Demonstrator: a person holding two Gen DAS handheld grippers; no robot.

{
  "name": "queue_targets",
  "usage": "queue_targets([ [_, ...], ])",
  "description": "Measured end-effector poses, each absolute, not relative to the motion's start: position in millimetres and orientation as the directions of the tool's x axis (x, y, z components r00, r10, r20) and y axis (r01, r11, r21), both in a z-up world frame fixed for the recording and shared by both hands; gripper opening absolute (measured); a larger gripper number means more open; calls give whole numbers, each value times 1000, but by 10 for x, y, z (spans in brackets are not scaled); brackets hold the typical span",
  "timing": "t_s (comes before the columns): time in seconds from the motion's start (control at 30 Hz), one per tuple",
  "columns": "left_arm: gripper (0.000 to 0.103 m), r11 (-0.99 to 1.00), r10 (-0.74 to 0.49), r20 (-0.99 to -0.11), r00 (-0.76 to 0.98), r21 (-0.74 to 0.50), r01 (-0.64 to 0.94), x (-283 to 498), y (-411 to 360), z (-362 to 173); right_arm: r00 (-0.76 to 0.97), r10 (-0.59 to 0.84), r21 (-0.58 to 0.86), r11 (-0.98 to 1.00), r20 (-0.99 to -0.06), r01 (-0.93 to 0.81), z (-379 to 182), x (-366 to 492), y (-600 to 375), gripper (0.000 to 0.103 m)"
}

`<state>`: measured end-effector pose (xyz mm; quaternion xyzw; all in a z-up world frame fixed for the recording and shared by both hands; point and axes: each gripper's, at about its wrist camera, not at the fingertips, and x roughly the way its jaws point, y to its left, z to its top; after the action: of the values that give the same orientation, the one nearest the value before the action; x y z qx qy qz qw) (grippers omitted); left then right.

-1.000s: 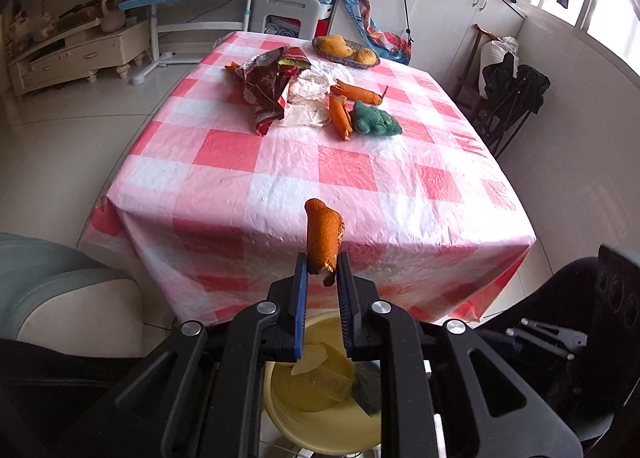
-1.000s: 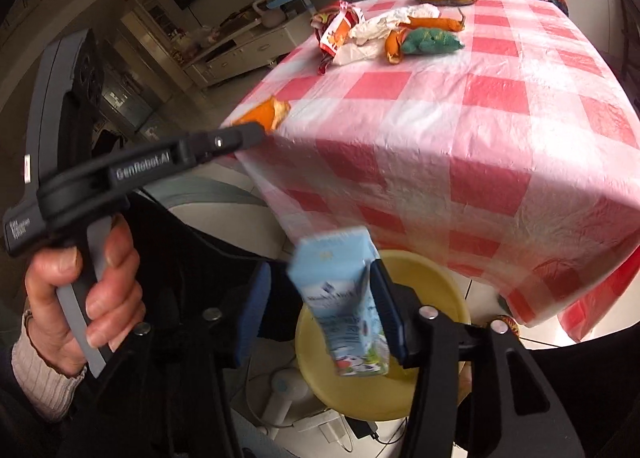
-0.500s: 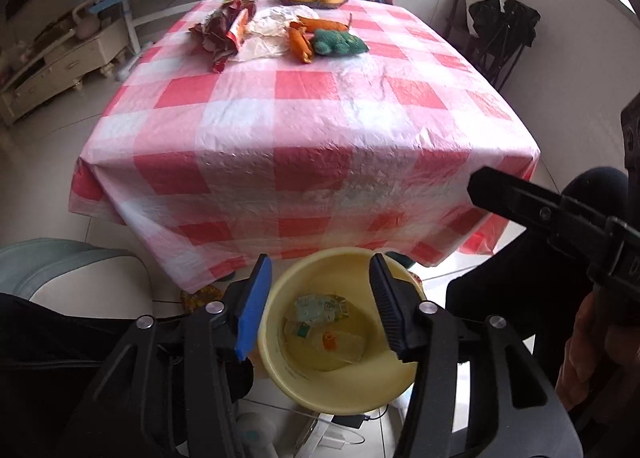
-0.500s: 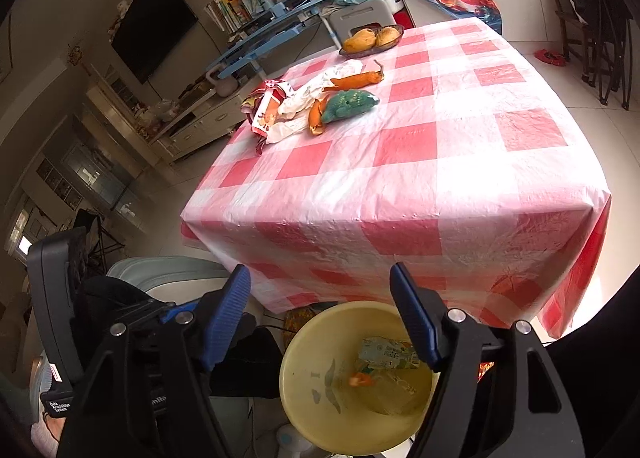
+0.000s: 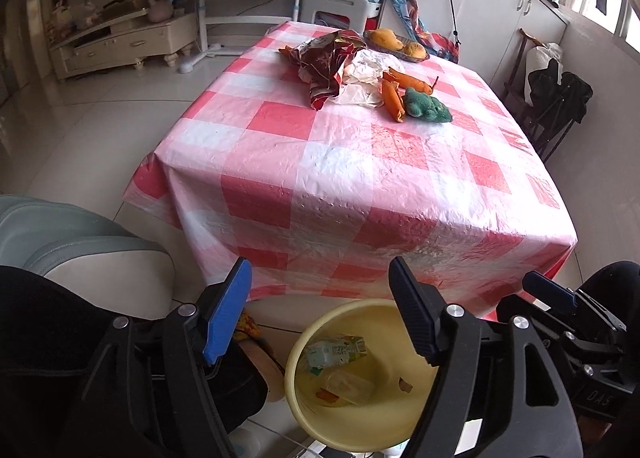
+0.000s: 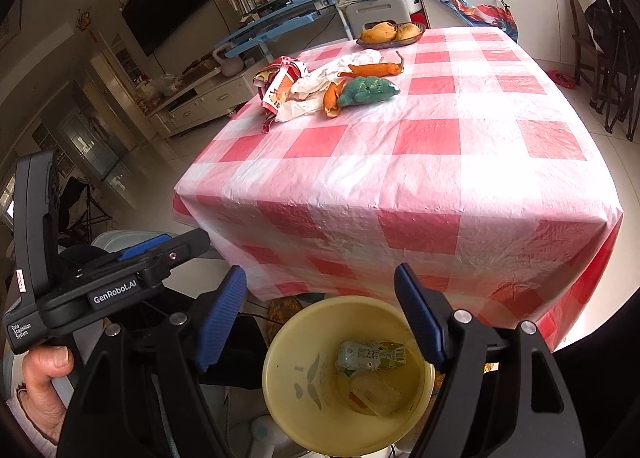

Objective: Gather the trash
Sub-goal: 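Drop the milk carton and orange peel into the yellow basin, then move both grippers back toward the remaining trash on the table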

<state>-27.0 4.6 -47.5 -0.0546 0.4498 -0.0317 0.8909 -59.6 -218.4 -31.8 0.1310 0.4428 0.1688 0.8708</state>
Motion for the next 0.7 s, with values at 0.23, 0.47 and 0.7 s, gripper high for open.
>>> queue_targets([
  [0.23,74,993,-84,-786,612,-116,-12,-266,52,-463,548,402,357,914,-733,-192,-327,-606,-2145,74],
  [0.47,75,993,-75,-781,619,-118,-28,-250,74,-463,548,399,352,916,-735,-193,-324,-609,-2139,74],
  [0.7,76,992,-73,-780,622,-119,-32,-244,77,-459,550,396,348,917,-735,-195,-321,-610,-2143,74],
])
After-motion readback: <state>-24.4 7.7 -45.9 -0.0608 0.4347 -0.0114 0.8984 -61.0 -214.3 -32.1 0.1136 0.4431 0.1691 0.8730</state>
